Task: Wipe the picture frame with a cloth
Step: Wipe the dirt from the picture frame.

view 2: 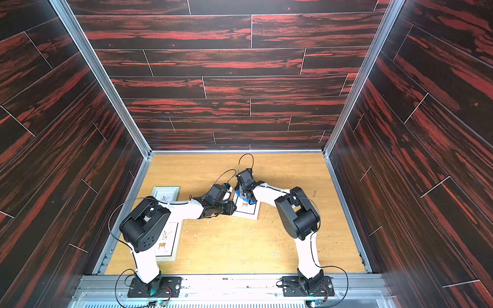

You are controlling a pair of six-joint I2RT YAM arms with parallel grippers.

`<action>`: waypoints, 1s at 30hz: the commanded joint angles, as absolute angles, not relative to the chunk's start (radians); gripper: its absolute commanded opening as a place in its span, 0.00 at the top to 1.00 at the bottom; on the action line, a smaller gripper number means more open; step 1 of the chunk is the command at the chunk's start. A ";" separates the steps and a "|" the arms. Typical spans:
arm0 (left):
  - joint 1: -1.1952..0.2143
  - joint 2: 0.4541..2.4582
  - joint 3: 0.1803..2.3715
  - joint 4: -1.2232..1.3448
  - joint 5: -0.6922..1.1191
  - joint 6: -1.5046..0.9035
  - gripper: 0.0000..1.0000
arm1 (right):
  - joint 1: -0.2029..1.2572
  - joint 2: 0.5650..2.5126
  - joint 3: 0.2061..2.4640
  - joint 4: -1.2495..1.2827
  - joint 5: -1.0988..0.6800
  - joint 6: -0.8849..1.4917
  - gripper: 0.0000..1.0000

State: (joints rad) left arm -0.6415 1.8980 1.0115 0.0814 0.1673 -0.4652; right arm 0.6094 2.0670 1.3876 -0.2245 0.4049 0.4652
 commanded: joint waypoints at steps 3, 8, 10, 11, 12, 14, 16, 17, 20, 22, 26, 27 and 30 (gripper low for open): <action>-0.647 1.929 0.965 -0.057 0.149 -0.479 0.64 | 0.557 2.120 1.460 -0.282 0.441 0.456 1.00; -0.646 1.930 0.961 -0.046 0.147 -0.487 0.64 | 0.594 2.005 1.270 -0.232 0.402 0.477 1.00; -0.646 1.932 0.961 -0.046 0.147 -0.489 0.64 | 0.618 1.961 1.200 -0.228 0.391 0.491 1.00; -0.647 1.935 0.962 -0.047 0.147 -0.488 0.64 | 0.630 1.941 1.170 -0.225 0.385 0.498 1.00; -0.646 1.934 0.961 -0.046 0.149 -0.488 0.64 | 0.637 1.926 1.152 -0.224 0.379 0.503 1.00; -0.646 1.936 0.960 -0.046 0.150 -0.488 0.64 | 0.640 1.908 1.134 -0.218 0.374 0.504 1.00; -0.647 1.937 0.961 -0.046 0.152 -0.489 0.64 | 0.632 1.919 1.163 -0.226 0.414 0.490 1.00; -0.646 1.937 0.961 -0.046 0.152 -0.489 0.64 | 0.622 1.937 1.196 -0.245 0.436 0.483 1.00; -0.647 1.936 0.962 -0.048 0.150 -0.491 0.64 | 0.592 1.981 1.270 -0.255 0.465 0.459 1.00; -0.646 1.938 0.963 -0.048 0.147 -0.491 0.64 | 0.577 2.007 1.291 -0.256 0.458 0.454 1.00; -0.647 1.932 0.947 -0.029 0.140 -0.505 0.64 | 0.595 1.970 1.225 -0.245 0.425 0.458 1.00; -0.646 1.931 0.942 -0.021 0.143 -0.510 0.64 | 0.606 1.947 1.190 -0.242 0.416 0.463 1.00; -0.647 1.935 0.935 -0.008 0.152 -0.519 0.64 | 0.625 1.876 1.088 -0.253 0.371 0.485 1.00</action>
